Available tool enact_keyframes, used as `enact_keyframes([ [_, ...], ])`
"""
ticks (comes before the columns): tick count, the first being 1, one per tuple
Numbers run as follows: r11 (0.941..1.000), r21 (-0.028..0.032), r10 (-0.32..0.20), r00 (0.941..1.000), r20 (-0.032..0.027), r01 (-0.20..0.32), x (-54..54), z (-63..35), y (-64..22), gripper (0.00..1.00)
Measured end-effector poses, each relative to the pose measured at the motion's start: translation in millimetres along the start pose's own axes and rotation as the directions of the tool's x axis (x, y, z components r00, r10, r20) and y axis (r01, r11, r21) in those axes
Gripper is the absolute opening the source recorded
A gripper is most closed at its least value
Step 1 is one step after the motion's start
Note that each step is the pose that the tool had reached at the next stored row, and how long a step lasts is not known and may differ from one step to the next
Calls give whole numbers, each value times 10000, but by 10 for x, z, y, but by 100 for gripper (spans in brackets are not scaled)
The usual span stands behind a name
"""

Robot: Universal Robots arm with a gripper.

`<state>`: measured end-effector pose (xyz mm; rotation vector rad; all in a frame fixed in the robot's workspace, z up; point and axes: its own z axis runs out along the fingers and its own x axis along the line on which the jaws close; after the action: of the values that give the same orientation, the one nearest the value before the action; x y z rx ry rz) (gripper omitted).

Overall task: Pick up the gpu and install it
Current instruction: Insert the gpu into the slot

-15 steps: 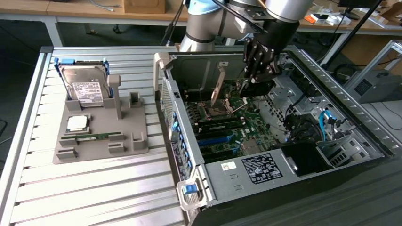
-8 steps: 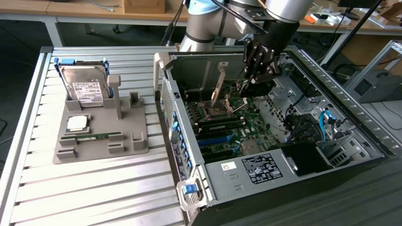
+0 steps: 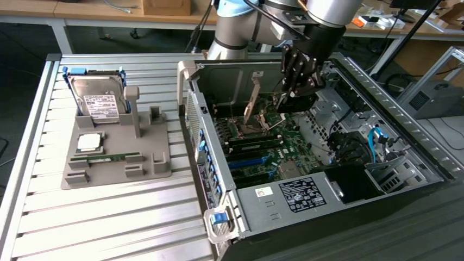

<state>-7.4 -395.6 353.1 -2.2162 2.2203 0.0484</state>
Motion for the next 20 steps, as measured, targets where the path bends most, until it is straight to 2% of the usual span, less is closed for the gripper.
enact_keyframes([
  [20, 10000, 0, 0, 10000, 0, 0, 38, 26, -1, 27],
])
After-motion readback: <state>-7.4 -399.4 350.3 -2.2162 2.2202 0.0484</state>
